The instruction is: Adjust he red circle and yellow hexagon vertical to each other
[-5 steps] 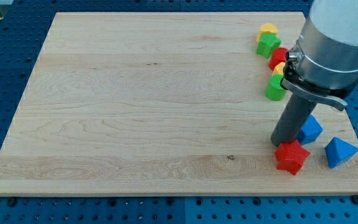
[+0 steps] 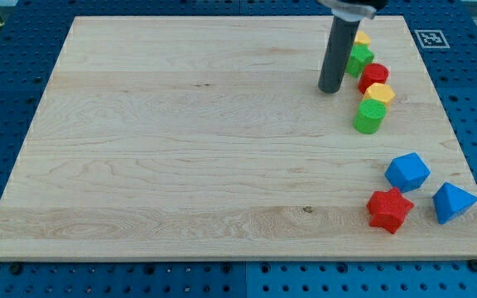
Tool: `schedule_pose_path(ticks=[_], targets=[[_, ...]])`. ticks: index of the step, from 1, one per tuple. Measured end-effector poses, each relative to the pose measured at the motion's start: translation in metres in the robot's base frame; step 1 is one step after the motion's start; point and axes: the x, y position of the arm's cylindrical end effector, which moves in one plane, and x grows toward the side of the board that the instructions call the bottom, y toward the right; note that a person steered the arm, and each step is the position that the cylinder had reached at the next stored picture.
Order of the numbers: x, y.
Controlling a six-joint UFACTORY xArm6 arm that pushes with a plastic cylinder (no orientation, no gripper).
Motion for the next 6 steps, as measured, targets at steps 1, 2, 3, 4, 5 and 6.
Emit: schedule_pose_path(ticks=[1, 2, 3, 4, 5, 6], targets=[[-0.017, 0.026], [-0.017, 0.032], [-0.013, 0.031], [0.005, 0.027], [0.016, 0.027], [0.031, 0.027]])
